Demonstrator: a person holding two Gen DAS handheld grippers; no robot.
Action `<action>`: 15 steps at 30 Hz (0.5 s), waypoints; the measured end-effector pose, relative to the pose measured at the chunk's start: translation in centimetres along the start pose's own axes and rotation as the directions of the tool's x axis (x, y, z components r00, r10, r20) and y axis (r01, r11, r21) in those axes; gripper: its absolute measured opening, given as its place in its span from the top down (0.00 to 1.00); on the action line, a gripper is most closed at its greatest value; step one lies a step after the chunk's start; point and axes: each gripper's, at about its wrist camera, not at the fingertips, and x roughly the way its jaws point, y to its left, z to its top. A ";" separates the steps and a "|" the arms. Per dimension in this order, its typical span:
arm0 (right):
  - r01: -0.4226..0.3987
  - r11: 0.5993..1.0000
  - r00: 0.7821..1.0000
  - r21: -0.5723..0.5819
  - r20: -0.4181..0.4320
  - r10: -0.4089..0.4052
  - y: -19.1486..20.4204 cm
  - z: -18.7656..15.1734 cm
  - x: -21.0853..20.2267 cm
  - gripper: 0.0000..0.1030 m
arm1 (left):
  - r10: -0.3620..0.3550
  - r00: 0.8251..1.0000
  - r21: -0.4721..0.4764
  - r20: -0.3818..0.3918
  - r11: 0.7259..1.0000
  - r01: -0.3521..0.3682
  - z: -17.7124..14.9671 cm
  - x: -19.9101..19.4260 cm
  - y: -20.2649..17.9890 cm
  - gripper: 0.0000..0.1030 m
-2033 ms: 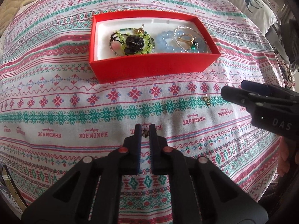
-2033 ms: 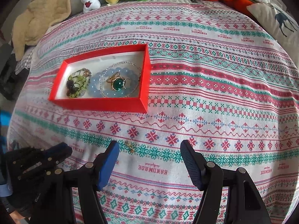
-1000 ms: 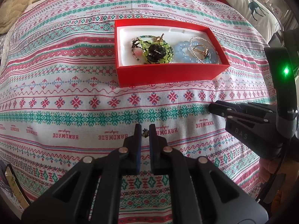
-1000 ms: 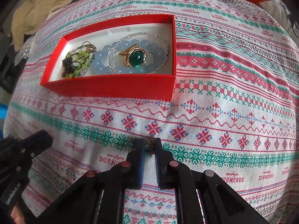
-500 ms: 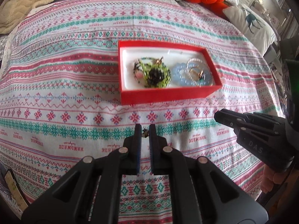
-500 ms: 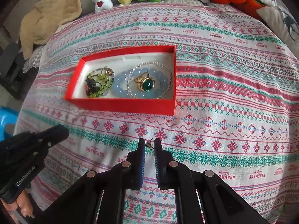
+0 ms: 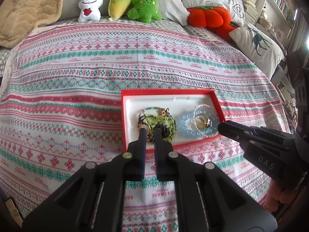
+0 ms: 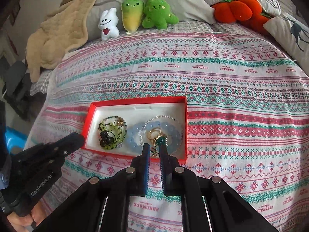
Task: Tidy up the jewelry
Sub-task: 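Place both earrings into the red box and open both tools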
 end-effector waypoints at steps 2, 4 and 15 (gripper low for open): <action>-0.005 1.000 1.000 -0.004 0.004 0.005 0.0 0.3 0.4 0.90 | 0.009 1.000 0.006 0.011 1.000 -0.009 0.3 0.4 -0.1 0.91; -0.008 1.000 1.000 -0.008 0.011 0.008 0.0 0.5 0.7 0.90 | 0.017 1.000 0.012 0.020 1.000 -0.017 0.5 0.8 -0.1 0.91; 0.021 0.999 0.999 -0.047 0.028 -0.019 0.3 0.4 -0.1 0.80 | 0.063 0.997 0.029 0.051 0.997 -0.065 0.6 -0.6 -0.1 0.45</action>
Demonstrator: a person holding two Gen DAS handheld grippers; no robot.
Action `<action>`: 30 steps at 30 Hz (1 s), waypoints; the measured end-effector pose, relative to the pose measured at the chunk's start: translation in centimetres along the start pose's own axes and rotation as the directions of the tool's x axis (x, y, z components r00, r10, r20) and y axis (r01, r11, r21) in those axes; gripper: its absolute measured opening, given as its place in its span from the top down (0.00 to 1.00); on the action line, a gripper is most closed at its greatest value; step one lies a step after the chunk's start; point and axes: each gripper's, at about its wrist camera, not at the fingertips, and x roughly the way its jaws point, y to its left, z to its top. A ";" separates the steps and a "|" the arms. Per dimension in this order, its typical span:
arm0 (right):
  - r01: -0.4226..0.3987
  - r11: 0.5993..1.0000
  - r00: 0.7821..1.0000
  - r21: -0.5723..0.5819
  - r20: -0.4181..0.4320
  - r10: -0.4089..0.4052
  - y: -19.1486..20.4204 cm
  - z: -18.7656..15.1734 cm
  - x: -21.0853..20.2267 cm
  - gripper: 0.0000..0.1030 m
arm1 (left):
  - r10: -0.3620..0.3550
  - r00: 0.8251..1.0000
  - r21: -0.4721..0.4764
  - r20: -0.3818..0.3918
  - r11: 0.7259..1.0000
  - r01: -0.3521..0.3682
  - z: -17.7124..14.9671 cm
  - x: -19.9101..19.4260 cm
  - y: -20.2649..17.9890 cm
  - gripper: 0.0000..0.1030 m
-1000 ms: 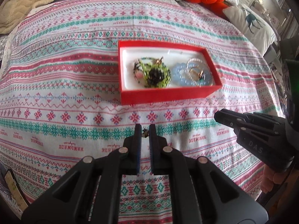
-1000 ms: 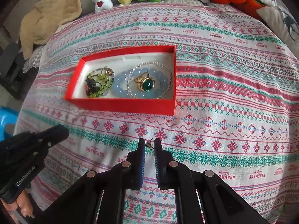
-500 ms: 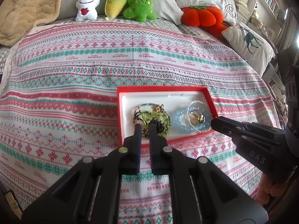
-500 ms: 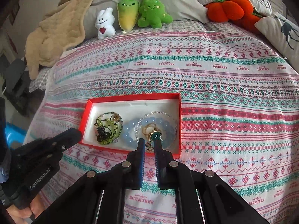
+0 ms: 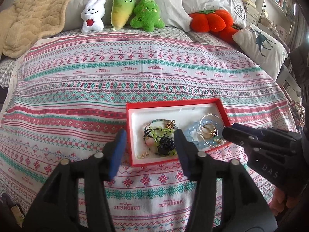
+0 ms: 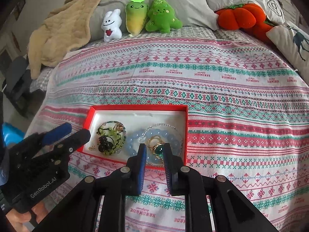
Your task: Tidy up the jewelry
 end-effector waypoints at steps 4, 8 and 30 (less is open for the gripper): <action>0.003 1.000 1.000 0.025 0.014 -0.003 -0.3 -0.5 -1.2 0.56 | 0.029 0.999 -0.028 -0.012 0.999 -0.030 -0.7 -1.2 0.5 0.32; 0.025 0.999 0.999 0.024 0.046 -0.026 -0.3 -1.6 -3.1 0.43 | 0.078 0.996 -0.023 -0.048 0.997 -0.079 -1.8 -1.9 0.7 0.22; 0.191 0.982 0.981 0.005 -0.015 -0.191 0.2 -8.9 -5.8 0.01 | 0.181 0.976 -0.022 -0.122 0.982 -0.185 -7.8 -4.9 1.1 0.01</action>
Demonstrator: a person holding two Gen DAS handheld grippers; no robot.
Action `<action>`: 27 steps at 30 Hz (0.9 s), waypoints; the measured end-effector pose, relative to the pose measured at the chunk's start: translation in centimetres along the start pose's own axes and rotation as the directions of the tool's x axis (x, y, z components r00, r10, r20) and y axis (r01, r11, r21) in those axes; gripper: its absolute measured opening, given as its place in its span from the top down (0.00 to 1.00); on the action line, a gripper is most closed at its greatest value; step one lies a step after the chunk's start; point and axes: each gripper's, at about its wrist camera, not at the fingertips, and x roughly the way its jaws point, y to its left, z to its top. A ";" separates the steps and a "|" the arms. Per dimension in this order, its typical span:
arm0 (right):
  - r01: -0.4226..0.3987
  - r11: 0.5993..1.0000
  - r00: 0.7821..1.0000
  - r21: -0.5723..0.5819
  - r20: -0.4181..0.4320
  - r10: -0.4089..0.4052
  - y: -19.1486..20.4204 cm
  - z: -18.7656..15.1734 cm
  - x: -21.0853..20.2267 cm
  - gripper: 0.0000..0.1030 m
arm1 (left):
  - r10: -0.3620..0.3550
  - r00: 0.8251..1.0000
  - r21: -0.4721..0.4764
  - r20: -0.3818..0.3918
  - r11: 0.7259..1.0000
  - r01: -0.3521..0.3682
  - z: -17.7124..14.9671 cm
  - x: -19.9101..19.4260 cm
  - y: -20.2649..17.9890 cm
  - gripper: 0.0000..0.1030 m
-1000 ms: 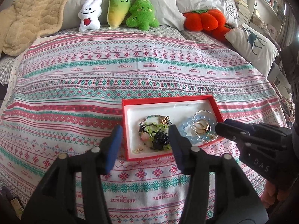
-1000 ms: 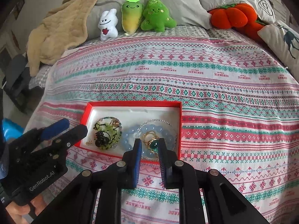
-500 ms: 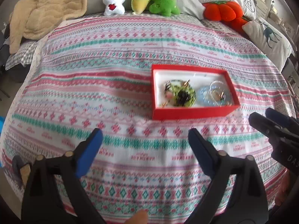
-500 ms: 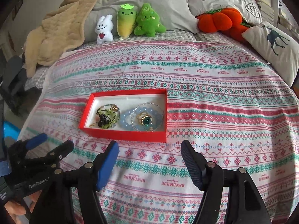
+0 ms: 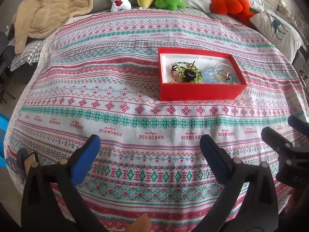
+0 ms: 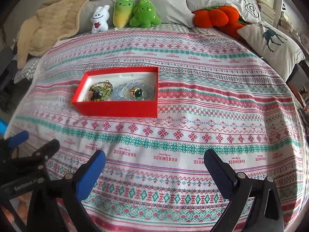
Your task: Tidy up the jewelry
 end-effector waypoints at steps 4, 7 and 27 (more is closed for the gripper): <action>-0.003 1.000 1.000 0.006 -0.017 0.004 -0.3 -0.1 0.4 0.01 | -0.007 1.000 0.010 -0.003 1.000 0.007 -0.1 0.2 -0.7 0.01; -0.005 1.000 1.000 -0.003 -0.020 0.005 0.0 -0.1 0.5 0.01 | -0.007 1.000 0.012 -0.002 1.000 0.007 -0.1 0.2 -1.1 0.01; -0.015 1.000 0.999 0.002 -0.038 0.015 0.4 -0.1 0.9 0.01 | -0.011 1.000 0.014 -0.005 1.000 0.011 -0.2 0.4 -1.2 0.01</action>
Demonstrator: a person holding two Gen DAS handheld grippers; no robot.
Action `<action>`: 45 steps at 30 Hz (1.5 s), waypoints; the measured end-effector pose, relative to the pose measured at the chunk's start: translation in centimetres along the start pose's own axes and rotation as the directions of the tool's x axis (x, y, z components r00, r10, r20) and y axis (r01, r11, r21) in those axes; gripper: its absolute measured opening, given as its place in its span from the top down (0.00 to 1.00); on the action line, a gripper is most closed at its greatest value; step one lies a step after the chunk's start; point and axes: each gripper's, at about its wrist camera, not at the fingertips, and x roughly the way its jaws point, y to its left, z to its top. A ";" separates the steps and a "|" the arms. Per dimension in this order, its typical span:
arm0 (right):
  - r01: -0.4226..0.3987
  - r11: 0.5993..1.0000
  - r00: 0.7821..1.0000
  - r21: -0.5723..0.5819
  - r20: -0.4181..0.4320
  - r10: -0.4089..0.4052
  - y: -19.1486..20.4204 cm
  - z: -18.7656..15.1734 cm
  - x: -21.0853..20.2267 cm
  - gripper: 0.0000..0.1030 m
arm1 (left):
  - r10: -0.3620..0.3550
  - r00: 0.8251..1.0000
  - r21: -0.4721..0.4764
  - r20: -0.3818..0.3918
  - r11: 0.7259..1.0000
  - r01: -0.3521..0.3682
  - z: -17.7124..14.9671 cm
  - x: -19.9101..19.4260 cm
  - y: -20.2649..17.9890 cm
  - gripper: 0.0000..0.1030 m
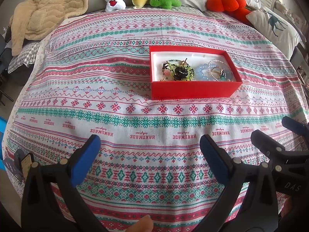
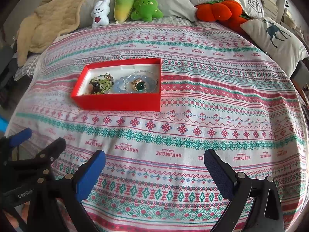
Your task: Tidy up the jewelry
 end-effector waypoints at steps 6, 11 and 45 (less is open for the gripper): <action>-0.001 1.000 1.000 0.000 0.000 0.001 0.0 0.0 0.0 0.01 | 0.000 1.000 -0.001 0.000 1.000 0.000 0.0 0.0 -0.1 0.01; -0.001 1.000 1.000 0.001 -0.001 0.001 0.0 0.0 0.0 0.01 | 0.000 1.000 -0.003 0.000 1.000 0.000 0.0 0.0 0.0 0.01; 0.002 1.000 1.000 0.006 0.002 -0.002 0.1 -0.1 -0.2 0.01 | 0.005 1.000 -0.009 -0.020 1.000 -0.006 -0.2 0.6 0.0 0.01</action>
